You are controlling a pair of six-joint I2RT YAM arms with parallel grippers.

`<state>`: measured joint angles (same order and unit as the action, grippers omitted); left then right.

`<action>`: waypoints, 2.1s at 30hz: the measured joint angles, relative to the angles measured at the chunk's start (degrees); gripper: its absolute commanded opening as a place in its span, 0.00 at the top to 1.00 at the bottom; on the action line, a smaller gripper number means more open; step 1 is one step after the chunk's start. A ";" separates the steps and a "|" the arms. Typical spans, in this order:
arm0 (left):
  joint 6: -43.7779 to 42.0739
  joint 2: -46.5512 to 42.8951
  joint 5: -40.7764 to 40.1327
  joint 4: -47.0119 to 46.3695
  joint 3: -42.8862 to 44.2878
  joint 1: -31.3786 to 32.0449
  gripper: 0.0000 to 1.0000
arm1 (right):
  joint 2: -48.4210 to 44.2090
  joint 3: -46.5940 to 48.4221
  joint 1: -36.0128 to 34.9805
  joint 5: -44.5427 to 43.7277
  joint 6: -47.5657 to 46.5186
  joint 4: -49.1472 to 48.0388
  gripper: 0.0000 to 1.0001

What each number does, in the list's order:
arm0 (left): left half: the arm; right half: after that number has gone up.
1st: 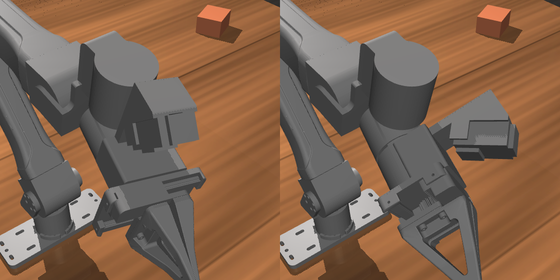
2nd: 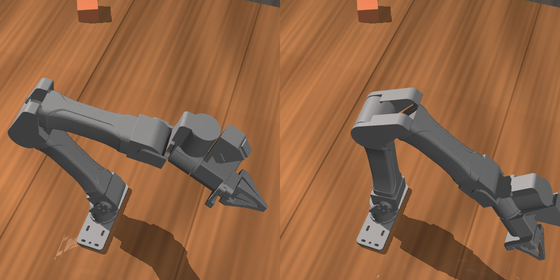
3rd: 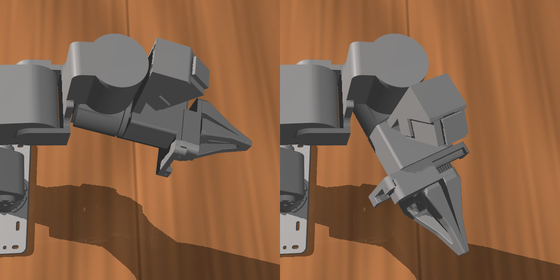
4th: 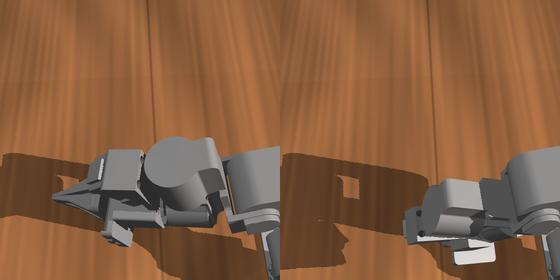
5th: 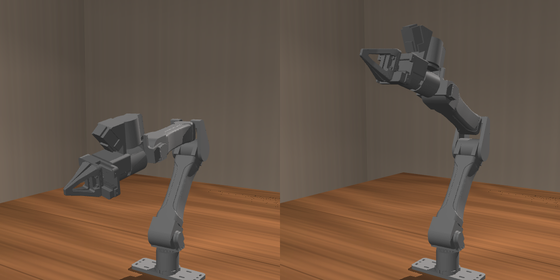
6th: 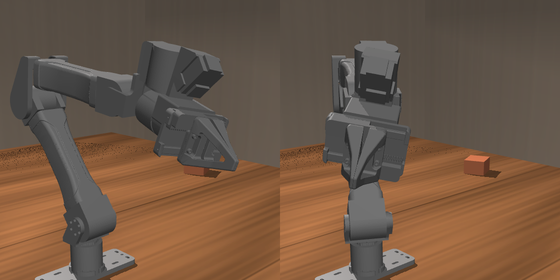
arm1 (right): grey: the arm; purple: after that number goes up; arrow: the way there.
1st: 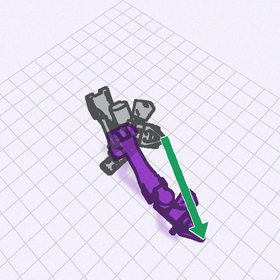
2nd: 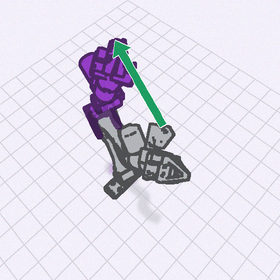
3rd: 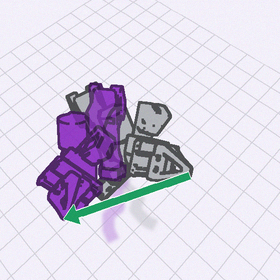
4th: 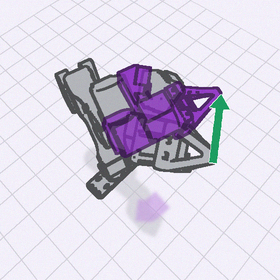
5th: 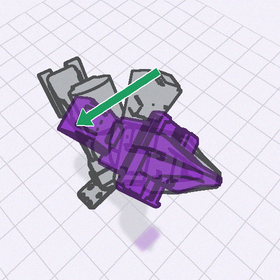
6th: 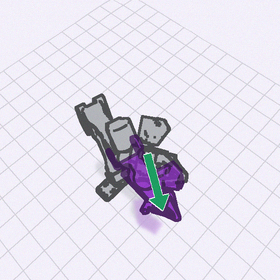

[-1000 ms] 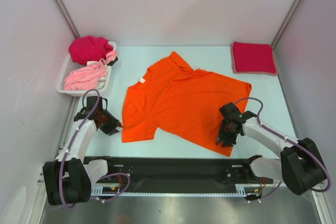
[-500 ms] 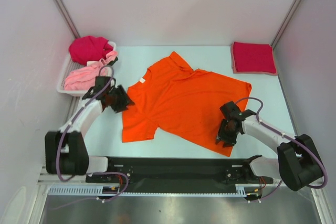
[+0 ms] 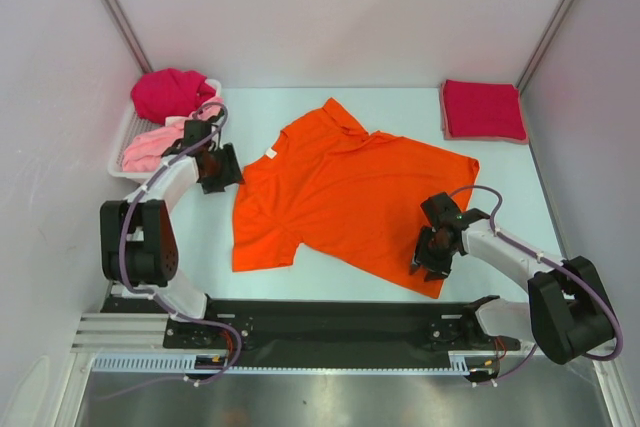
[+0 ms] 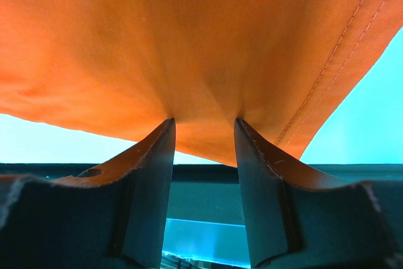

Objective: Fold and stack the t-shirts
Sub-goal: Flatten the tshirt out

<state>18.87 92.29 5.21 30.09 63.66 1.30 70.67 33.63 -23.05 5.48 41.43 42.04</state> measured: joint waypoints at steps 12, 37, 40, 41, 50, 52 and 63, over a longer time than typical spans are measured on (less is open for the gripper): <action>-4.00 6.54 7.72 0.04 -0.15 -4.50 0.45 | 0.04 -0.07 0.07 2.62 -1.90 -3.08 0.58; -2.16 6.93 1.33 -3.37 -4.57 -4.94 1.00 | 1.40 -0.02 -0.07 2.56 -0.96 -3.21 0.63; -2.21 4.52 -2.03 -2.75 -5.11 -4.92 1.00 | 1.22 -0.04 -0.50 1.97 -0.04 -3.10 0.63; -2.25 3.89 -2.71 -2.51 -5.16 -4.92 1.00 | 0.96 -0.15 -0.74 1.66 0.35 -3.10 0.62; -2.67 1.55 -5.49 -1.79 -7.74 -4.92 0.63 | -0.87 -1.25 -2.36 1.07 3.15 -3.58 0.56; -2.80 0.44 -5.62 -1.07 -7.85 -4.98 0.54 | -0.76 -0.92 -1.95 1.44 2.80 -3.13 0.53; -0.76 -15.80 -1.09 -4.33 -7.41 -3.78 0.44 | 8.20 20.46 16.96 2.43 -8.22 1.64 0.29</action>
<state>18.11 76.49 4.12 25.76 56.25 -2.48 78.87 54.08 -6.09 7.90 33.21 43.68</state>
